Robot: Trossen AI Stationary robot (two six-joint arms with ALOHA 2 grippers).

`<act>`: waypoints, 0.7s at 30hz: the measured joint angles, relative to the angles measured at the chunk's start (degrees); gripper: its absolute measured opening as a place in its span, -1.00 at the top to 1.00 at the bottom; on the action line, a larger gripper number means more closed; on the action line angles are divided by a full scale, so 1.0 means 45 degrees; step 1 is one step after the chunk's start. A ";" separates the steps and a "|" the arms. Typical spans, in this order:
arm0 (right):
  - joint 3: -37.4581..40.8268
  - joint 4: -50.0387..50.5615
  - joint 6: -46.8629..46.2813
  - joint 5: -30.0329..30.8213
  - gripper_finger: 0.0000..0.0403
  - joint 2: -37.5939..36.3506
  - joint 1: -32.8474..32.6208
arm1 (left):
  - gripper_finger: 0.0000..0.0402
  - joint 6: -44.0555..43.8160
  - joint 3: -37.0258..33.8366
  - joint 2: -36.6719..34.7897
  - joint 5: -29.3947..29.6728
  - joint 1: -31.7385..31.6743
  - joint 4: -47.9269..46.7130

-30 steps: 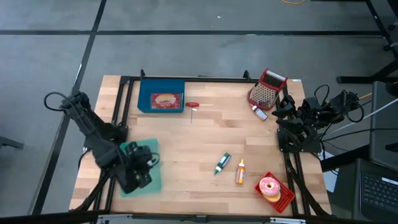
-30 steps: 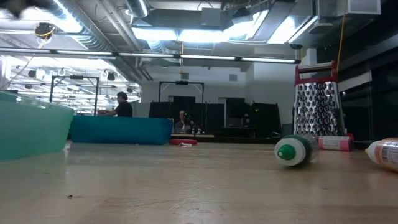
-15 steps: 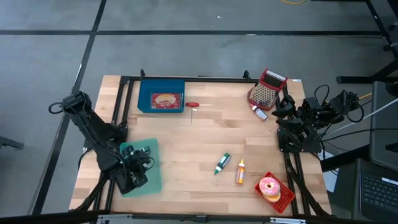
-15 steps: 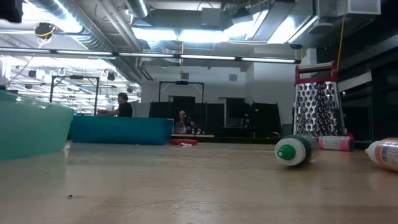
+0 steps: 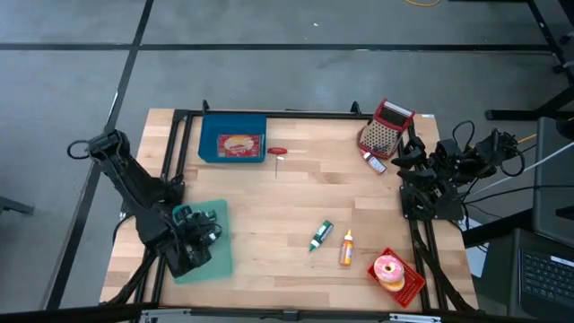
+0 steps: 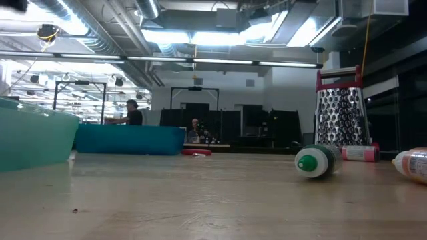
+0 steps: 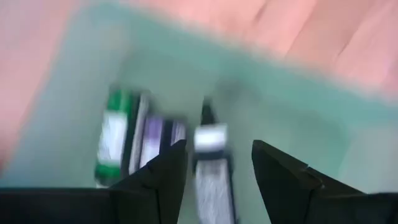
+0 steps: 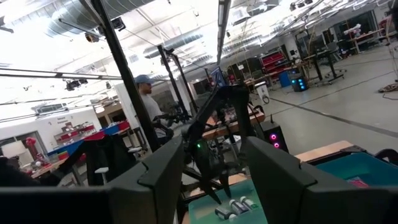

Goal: Pick & Place Food Item
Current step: Put the green food coloring bottle into the green bin

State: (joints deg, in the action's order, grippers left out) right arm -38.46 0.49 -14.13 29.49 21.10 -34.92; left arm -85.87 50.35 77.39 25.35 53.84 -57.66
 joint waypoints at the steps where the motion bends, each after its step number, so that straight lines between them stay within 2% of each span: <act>1: 0.0000 0.0000 0.0008 0.0021 0.10 0.0000 0.0000 | 0.13 0.0172 0.0258 -0.0171 0.0456 -0.0187 -0.0145; 7: 0.0000 0.0000 -0.0012 0.0020 0.10 -0.0001 -0.0003 | 0.14 0.1179 0.2058 -0.1824 0.3547 -0.2266 0.0225; 10: 0.0000 0.0002 -0.0058 0.0020 0.10 0.0000 -0.0002 | 0.14 0.3336 0.2538 -0.2906 0.4411 -0.3634 0.2962; 12: 0.0000 0.0000 -0.0053 0.0020 0.10 -0.0005 0.0000 | 0.14 0.5855 0.2544 -0.3534 0.3504 -0.4638 0.5659; 15: 0.0000 0.0010 -0.0007 0.0020 0.10 -0.0002 0.0000 | 0.15 0.8791 0.2578 -0.3806 0.0883 -0.6220 0.8813; 21: 0.0000 0.0083 -0.0058 0.0020 0.10 -0.0005 0.0000 | 0.21 1.0784 0.2534 -0.2599 -0.1322 -0.8873 0.8690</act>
State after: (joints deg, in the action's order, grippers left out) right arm -38.46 0.86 -14.39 29.58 21.08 -34.92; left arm -37.34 61.76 65.70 19.40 13.91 -18.55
